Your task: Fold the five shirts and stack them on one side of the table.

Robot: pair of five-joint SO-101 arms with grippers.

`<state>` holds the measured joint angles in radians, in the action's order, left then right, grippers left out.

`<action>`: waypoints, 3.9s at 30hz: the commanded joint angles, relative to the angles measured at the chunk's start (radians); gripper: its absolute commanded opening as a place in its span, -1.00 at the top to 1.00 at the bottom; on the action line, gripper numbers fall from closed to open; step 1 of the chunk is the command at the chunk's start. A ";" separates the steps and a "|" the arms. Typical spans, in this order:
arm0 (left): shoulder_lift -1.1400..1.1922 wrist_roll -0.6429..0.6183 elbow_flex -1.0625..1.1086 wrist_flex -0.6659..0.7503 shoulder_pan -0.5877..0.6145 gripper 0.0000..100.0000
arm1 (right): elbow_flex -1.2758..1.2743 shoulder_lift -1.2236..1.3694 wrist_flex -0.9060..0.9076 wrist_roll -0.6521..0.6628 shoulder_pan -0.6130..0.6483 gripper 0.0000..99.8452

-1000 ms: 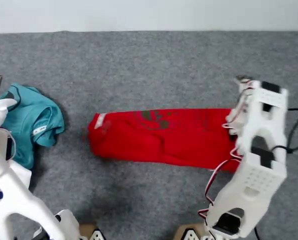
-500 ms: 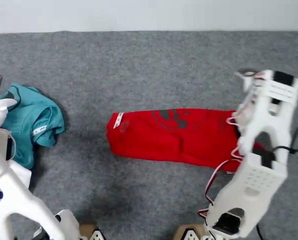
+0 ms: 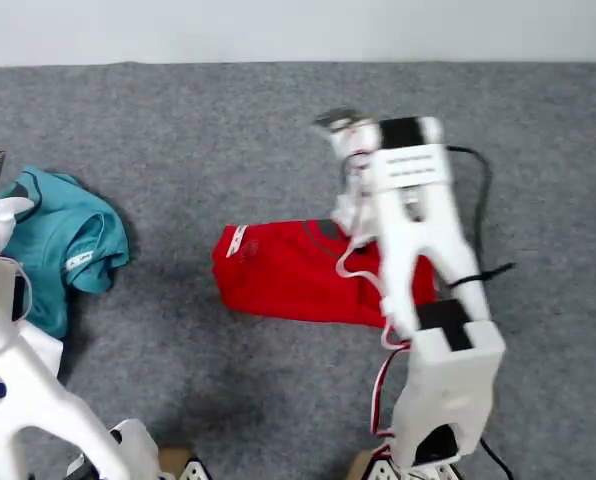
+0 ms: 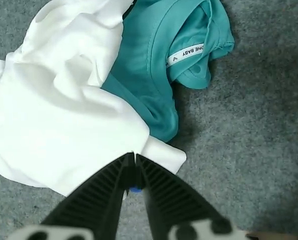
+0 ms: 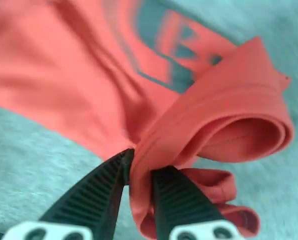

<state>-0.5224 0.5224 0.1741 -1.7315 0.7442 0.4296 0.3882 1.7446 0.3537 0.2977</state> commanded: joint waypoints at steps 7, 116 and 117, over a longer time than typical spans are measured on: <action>-0.032 0.003 0.074 -0.020 -0.002 0.99 | 0.048 0.088 -0.125 -0.057 0.219 0.98; -0.032 0.009 0.077 0.077 -0.002 0.99 | 0.322 0.371 0.038 0.146 0.414 0.98; -0.032 0.009 0.076 0.078 0.000 0.99 | 0.318 0.354 0.056 0.144 0.449 0.98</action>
<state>-0.5224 0.5224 0.2601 -1.6809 0.7442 0.7380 0.8009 1.7461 0.5086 0.6475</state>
